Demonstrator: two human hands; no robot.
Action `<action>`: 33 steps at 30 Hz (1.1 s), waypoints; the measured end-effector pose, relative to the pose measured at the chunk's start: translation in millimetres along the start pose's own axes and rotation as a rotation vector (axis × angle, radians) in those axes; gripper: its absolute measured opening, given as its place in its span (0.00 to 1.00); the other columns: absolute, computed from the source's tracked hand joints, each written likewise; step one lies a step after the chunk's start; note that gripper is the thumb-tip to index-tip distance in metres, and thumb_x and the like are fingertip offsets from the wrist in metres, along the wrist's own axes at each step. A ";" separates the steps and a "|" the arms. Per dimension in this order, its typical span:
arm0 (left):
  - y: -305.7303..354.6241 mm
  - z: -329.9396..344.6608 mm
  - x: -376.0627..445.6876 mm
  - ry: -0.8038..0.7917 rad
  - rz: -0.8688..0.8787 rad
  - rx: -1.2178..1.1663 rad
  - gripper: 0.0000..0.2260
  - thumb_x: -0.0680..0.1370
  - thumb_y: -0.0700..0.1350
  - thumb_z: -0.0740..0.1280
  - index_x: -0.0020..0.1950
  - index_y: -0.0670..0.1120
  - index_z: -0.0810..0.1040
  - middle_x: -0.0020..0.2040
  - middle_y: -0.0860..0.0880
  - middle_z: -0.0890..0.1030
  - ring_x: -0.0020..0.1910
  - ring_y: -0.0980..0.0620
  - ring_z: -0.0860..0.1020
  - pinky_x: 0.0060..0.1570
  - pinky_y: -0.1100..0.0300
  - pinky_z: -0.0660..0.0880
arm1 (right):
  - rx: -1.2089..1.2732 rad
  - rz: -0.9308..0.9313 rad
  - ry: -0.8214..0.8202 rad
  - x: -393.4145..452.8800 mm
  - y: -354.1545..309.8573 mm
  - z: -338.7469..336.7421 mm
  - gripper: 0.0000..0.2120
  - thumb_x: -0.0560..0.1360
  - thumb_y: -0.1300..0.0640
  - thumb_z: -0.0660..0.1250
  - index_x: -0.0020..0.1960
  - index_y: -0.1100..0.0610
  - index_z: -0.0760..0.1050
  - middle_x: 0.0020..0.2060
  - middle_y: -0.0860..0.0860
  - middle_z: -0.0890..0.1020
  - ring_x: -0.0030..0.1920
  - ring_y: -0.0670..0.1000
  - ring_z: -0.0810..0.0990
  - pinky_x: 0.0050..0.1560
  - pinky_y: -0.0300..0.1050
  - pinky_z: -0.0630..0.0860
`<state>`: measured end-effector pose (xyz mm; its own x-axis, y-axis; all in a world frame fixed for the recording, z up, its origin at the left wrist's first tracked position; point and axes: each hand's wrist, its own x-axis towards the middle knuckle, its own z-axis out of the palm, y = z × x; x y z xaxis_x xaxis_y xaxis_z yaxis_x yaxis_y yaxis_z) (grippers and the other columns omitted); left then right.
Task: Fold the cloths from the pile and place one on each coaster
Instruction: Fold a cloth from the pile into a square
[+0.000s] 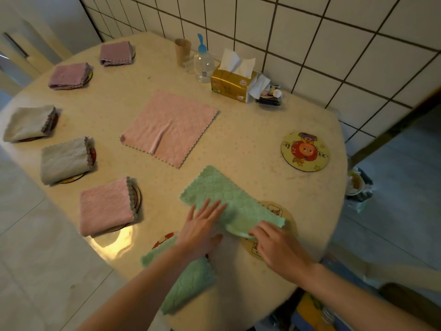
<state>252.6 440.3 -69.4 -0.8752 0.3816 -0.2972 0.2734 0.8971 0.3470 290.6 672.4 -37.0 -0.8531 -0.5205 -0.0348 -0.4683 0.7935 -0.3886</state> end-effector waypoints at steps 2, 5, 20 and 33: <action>25.5 6.8 -7.3 -0.010 0.095 0.028 0.36 0.76 0.55 0.64 0.78 0.57 0.46 0.79 0.56 0.50 0.78 0.52 0.46 0.74 0.51 0.41 | 0.034 -0.020 0.020 -5.4 -17.6 2.7 0.15 0.71 0.61 0.64 0.57 0.56 0.73 0.49 0.50 0.79 0.46 0.48 0.79 0.45 0.41 0.79; 37.3 21.2 -18.1 -0.009 0.116 0.012 0.30 0.79 0.52 0.63 0.78 0.55 0.54 0.78 0.55 0.57 0.78 0.50 0.52 0.74 0.54 0.47 | 0.084 -0.058 0.035 -13.0 -39.0 -0.4 0.13 0.75 0.57 0.59 0.59 0.54 0.72 0.48 0.48 0.80 0.46 0.45 0.78 0.45 0.38 0.77; 7.9 33.3 -52.3 -0.064 0.204 -0.094 0.27 0.79 0.56 0.61 0.77 0.55 0.58 0.76 0.55 0.62 0.77 0.51 0.55 0.75 0.55 0.51 | -0.329 -0.326 -0.319 21.8 35.8 28.4 0.43 0.64 0.74 0.69 0.74 0.55 0.60 0.73 0.51 0.65 0.72 0.52 0.64 0.70 0.49 0.63; 4.6 21.9 -50.2 -0.001 -0.044 -0.499 0.21 0.79 0.40 0.62 0.71 0.55 0.71 0.70 0.55 0.72 0.67 0.54 0.71 0.65 0.62 0.67 | 0.037 -0.136 -0.231 34.2 62.2 7.9 0.23 0.66 0.68 0.71 0.60 0.54 0.77 0.57 0.49 0.77 0.59 0.48 0.73 0.58 0.41 0.72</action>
<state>306.6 430.2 -72.4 -0.8813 0.3464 -0.3215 0.0123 0.6967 0.7172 234.1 701.4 -69.6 -0.7061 -0.6828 -0.1873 -0.5624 0.7016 -0.4375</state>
